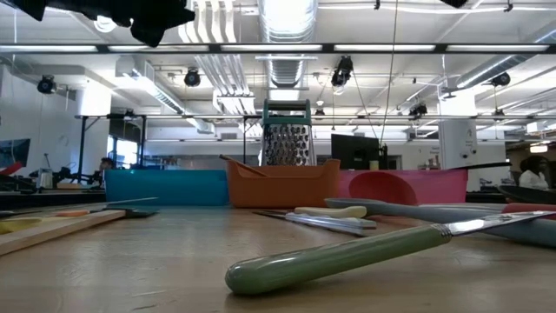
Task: Pick & Place Kitchen Items
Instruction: Put the black slotted ladle scoop into the pink bin
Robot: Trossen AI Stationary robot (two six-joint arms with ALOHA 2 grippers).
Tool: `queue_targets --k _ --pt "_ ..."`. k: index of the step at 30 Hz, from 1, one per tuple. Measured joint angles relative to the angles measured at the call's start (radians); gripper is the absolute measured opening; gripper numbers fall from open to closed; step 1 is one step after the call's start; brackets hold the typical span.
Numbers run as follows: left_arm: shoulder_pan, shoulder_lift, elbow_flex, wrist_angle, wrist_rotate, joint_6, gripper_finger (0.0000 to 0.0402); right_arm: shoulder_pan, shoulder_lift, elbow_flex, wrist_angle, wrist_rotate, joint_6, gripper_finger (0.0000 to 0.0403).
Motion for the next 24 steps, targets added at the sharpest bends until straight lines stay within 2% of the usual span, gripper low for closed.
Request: queue_targets --k 5,13,17,24 --pt "0.0 0.0 -0.026 -0.002 -0.002 0.0 0.0165 0.14 0.088 0.02 -0.208 0.029 0.197 0.0008" --pt "0.0 0.0 -0.082 -0.003 -0.002 0.0 0.0165 0.434 0.134 -0.017 -0.232 0.117 0.598 0.0008" --pt "0.0 0.0 -0.109 -0.006 -0.002 0.0 0.0165 0.566 0.178 -0.033 -0.311 0.127 0.827 0.0008" --pt "0.0 0.001 -0.151 -0.007 -0.002 -0.013 0.0165 0.691 0.263 -0.103 -0.435 0.114 1.152 0.0008"
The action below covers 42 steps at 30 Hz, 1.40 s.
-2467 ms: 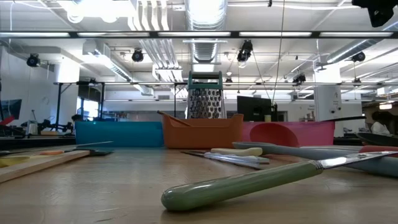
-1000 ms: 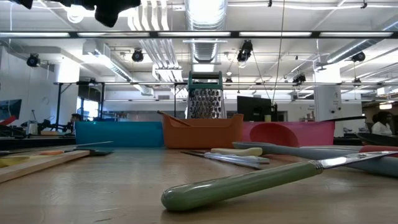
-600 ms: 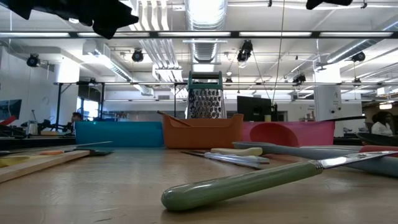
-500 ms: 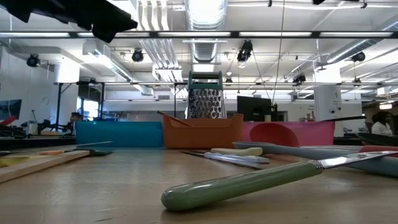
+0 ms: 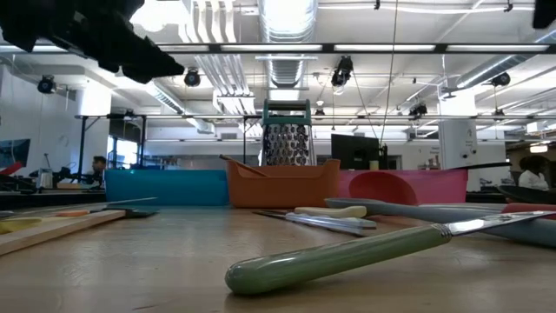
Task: Pick & Place Kitchen Items
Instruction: Put the black slotted ladle scoop into the pink bin
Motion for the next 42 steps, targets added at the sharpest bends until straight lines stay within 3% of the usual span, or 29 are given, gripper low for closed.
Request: queue_targets --k 5,8,16,21,30,42 --pt "0.0 -0.013 -0.001 0.041 0.008 0.092 0.0165 0.012 0.015 -0.056 0.035 -0.122 0.094 0.0023" --pt "0.0 -0.045 -0.02 0.046 0.011 0.115 0.0165 0.024 0.009 -0.095 0.097 -0.138 0.112 0.005" --pt "-0.001 -0.219 -0.206 0.264 0.027 0.069 0.0165 0.024 -0.01 -0.217 0.209 -0.21 0.121 0.0145" --pt "-0.001 -0.34 -0.316 0.347 0.027 0.05 0.0165 0.024 -0.01 -0.301 0.272 -0.284 0.126 0.0181" --pt "-0.001 -0.467 -0.39 0.346 0.023 0.053 0.0165 0.023 -0.01 -0.46 0.392 -0.327 0.141 0.0199" --pt "-0.001 -0.471 -0.393 0.288 0.015 0.059 0.0165 0.021 -0.01 -0.659 0.689 -0.343 0.174 0.0199"
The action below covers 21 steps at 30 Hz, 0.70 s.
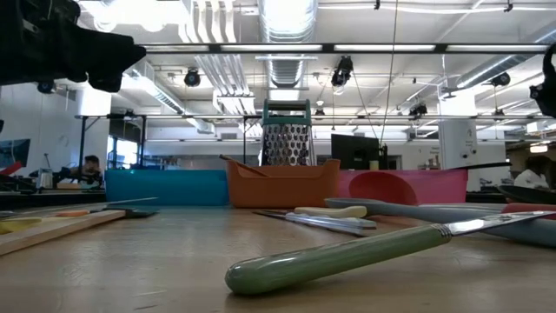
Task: Pick & Place Kitchen Items
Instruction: Put the black slotted ladle scoop into the pink bin
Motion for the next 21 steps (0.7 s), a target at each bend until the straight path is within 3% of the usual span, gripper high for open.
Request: queue_targets --k 11,21 --pt "0.0 0.0 -0.001 -0.001 0.0 -0.009 0.0165 -0.004 0.0 -0.067 0.109 0.009 0.015 0.0193" --pt "0.0 0.0 -0.001 -0.022 0.0 -0.024 0.0165 -0.007 -0.002 -0.107 0.158 0.011 0.018 0.0151"
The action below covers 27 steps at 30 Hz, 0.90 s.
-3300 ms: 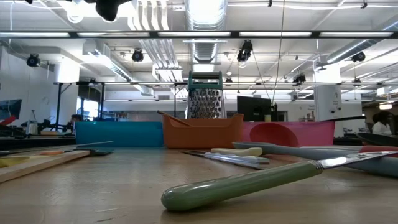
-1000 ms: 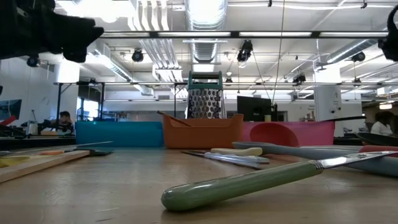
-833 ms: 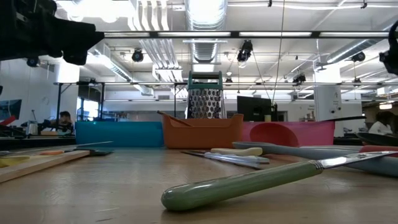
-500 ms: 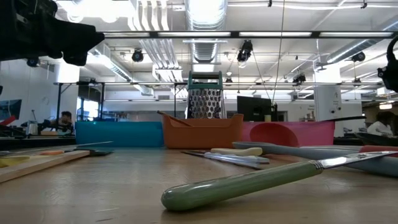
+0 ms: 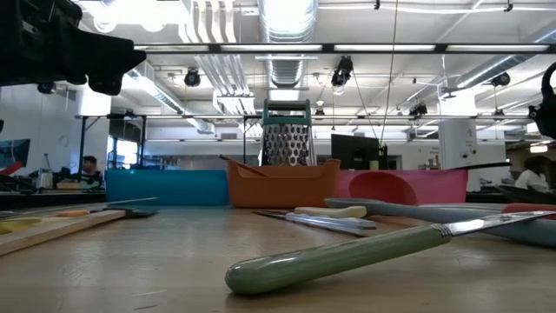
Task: Pick & Place Kitchen Items
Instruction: Put the black slotted ladle scoop into the pink bin
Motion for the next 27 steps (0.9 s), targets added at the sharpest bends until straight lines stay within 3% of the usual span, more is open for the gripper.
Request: queue_targets --k 9,16,20,27 --pt "0.0 0.0 -0.001 0.0 0.0 0.0 0.0165 0.0 0.005 0.032 0.029 -0.004 0.021 0.0058" --pt "0.0 0.0 -0.001 -0.005 0.0 0.0 0.0165 0.001 -0.011 0.101 0.028 0.078 0.015 0.0054" --pt "0.0 0.0 -0.001 -0.006 0.0 0.0 0.0165 0.001 -0.033 0.153 -0.013 0.251 0.017 0.0054" --pt "0.0 0.0 -0.002 -0.012 0.0 0.0 0.0165 -0.027 -0.084 0.256 -0.257 0.742 -0.031 0.0054"
